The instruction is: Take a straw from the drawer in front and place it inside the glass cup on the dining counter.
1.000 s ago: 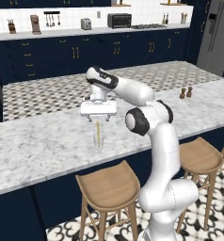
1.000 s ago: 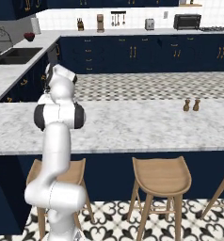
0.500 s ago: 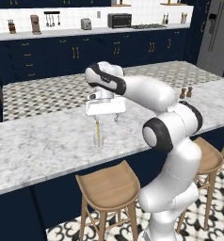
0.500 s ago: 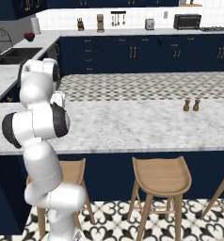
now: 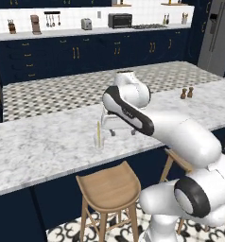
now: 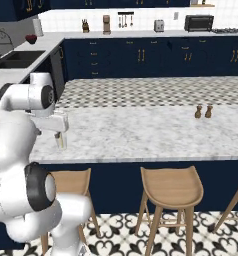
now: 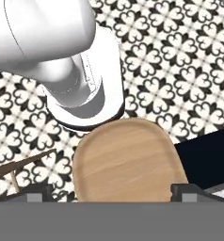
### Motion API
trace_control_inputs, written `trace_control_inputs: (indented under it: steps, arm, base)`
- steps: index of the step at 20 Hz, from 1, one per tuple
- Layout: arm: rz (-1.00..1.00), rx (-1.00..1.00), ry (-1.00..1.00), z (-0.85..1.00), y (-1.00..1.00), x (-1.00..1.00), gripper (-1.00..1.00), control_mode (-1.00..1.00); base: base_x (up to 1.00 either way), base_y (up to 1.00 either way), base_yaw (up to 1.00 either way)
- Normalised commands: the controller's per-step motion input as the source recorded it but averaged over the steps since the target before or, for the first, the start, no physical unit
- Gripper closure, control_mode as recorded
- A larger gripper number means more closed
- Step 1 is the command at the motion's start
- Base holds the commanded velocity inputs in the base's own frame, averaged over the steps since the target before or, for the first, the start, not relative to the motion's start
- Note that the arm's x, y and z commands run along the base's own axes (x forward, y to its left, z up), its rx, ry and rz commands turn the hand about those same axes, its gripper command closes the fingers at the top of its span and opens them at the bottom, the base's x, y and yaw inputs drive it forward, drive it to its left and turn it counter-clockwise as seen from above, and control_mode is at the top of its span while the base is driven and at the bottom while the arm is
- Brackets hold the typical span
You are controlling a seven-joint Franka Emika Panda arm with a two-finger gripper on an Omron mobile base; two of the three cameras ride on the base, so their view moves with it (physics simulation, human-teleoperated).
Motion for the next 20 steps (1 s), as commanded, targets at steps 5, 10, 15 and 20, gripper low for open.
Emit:
trace_control_inputs:
  steps: [5, 10, 15, 20]
  arm:
    - [0.0, 0.0, -0.31, 0.0, -0.19, -0.8, -1.0, -1.0]
    - [0.0, 0.0, -0.31, 0.0, -0.13, -0.67, -1.0, -1.0]
    - [0.0, 0.0, -0.17, 0.0, -0.01, -0.39, -1.0, -1.0]
    - [0.0, 0.0, -0.01, 0.0, -0.04, -0.26, -1.0, -1.0]
  base:
    - [0.0, 0.0, 0.0]
    - [0.0, 0.0, 0.0]
    - [0.0, 0.0, 0.0]
    - [0.0, 0.0, 0.0]
